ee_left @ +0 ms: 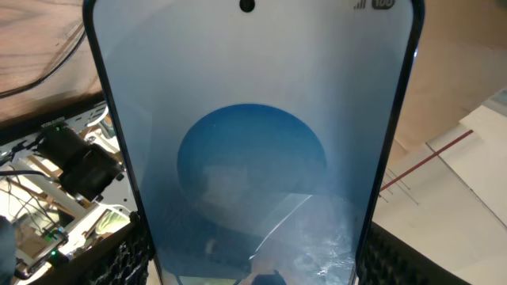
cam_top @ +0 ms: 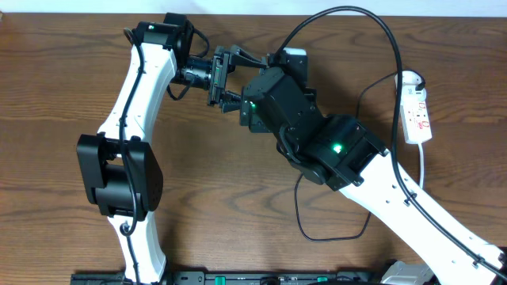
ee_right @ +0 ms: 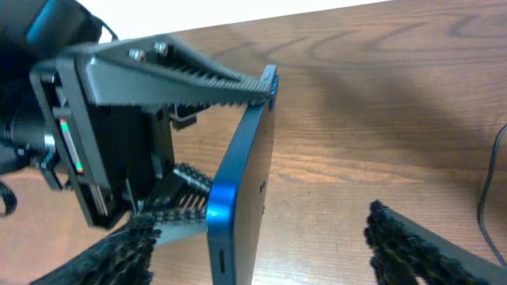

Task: Plug charger to phone and switch on socket

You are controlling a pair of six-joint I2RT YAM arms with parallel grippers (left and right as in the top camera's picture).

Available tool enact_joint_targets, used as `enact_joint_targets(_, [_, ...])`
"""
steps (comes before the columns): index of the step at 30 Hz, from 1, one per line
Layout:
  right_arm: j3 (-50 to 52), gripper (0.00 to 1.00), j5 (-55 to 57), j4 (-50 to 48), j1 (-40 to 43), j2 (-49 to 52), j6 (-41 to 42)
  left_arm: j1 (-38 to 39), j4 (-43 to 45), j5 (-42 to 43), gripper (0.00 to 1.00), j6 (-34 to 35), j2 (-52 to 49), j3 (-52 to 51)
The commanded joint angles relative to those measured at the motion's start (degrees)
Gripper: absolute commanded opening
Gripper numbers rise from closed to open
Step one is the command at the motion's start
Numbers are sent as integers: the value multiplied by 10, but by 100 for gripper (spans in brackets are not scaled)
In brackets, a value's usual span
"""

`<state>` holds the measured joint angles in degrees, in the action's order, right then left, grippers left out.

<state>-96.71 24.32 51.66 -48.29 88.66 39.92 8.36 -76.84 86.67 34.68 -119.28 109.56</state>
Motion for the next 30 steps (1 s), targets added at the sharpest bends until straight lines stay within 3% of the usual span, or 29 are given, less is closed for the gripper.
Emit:
enact_joint_targets(1, [-13, 79, 28, -2, -1, 5, 10, -1, 0, 22, 73, -5, 17, 3])
enact_joint_targets(7, [-13, 61, 27, -11, -1, 21, 10, -1, 0, 22, 73, -5, 17, 3])
enact_joint_targets(11, [-13, 57, 23, -18, -1, 30, 10, -1, 0, 22, 73, -5, 17, 3])
enact_joint_targets(13, [-13, 49, 24, -20, 0, 33, 10, -1, 0, 22, 73, -5, 17, 3])
enact_joint_targets(20, [-13, 33, 23, -30, 0, 34, 10, -1, 0, 22, 73, -5, 17, 3])
enact_joint_targets(30, [-13, 24, 23, -33, 0, 41, 10, -1, 0, 23, 73, -5, 17, 3])
